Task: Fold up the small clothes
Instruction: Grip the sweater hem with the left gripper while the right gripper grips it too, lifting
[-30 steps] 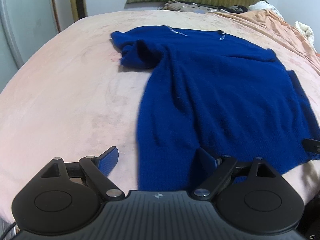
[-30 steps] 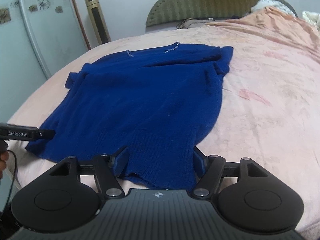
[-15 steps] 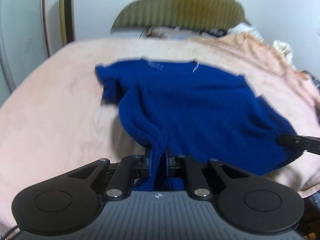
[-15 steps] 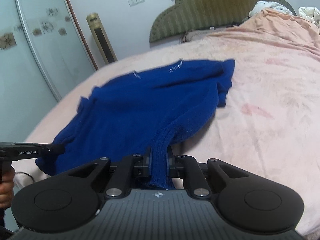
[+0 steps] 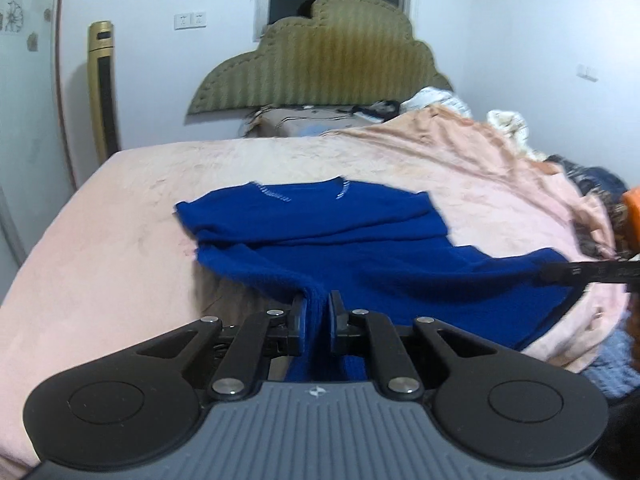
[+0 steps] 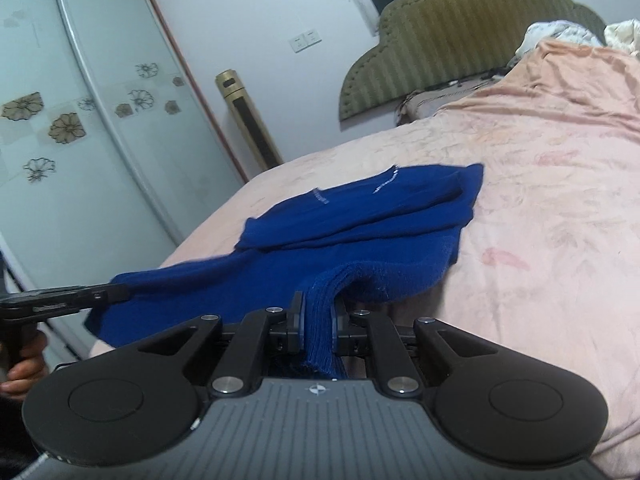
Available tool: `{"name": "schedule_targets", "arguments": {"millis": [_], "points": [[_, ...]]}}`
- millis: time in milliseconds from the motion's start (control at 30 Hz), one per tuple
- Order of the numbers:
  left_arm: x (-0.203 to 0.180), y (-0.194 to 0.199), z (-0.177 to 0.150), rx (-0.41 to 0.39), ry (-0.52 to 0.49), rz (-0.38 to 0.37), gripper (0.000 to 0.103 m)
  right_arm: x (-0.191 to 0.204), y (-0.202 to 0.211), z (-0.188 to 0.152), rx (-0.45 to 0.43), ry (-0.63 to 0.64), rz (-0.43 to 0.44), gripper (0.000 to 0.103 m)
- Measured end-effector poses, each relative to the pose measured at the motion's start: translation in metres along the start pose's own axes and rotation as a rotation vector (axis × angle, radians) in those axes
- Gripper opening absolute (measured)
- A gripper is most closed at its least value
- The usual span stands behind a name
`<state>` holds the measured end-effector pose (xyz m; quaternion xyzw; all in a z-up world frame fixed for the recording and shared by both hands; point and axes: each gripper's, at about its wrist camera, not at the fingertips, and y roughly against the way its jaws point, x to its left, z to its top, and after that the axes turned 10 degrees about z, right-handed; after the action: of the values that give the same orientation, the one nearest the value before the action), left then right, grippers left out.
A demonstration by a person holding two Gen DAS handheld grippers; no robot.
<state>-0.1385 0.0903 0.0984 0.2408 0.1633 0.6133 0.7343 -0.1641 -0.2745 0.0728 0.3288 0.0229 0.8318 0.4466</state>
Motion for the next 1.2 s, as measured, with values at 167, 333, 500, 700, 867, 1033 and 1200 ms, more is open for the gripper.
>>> {"name": "schedule_targets", "arguments": {"millis": [167, 333, 500, 700, 867, 1033, 1200], "points": [[-0.001, -0.035, 0.015, 0.056, 0.035, 0.043, 0.010, -0.008, -0.012, 0.005, -0.003, -0.036, -0.009, 0.014], [-0.017, -0.065, 0.041, 0.036, -0.003, 0.147, 0.010, -0.012, -0.036, 0.024, -0.057, -0.013, -0.077, 0.014], [-0.028, -0.107, 0.064, 0.065, -0.001, 0.226, 0.010, -0.019, -0.074, 0.045, -0.099, 0.031, -0.150, 0.014], [-0.032, -0.142, 0.071, 0.131, -0.004, 0.277, 0.010, -0.041, -0.110, 0.056, -0.124, -0.036, -0.192, 0.014], [-0.031, -0.158, 0.075, 0.161, 0.001, 0.303, 0.010, -0.049, -0.124, 0.058, -0.129, -0.064, -0.215, 0.014], [-0.032, -0.166, 0.078, 0.176, -0.002, 0.305, 0.010, -0.050, -0.130, 0.060, -0.129, -0.064, -0.223, 0.014], [-0.028, -0.162, 0.081, 0.164, 0.000, 0.296, 0.010, -0.050, -0.125, 0.060, -0.148, -0.081, -0.229, 0.014]]}}
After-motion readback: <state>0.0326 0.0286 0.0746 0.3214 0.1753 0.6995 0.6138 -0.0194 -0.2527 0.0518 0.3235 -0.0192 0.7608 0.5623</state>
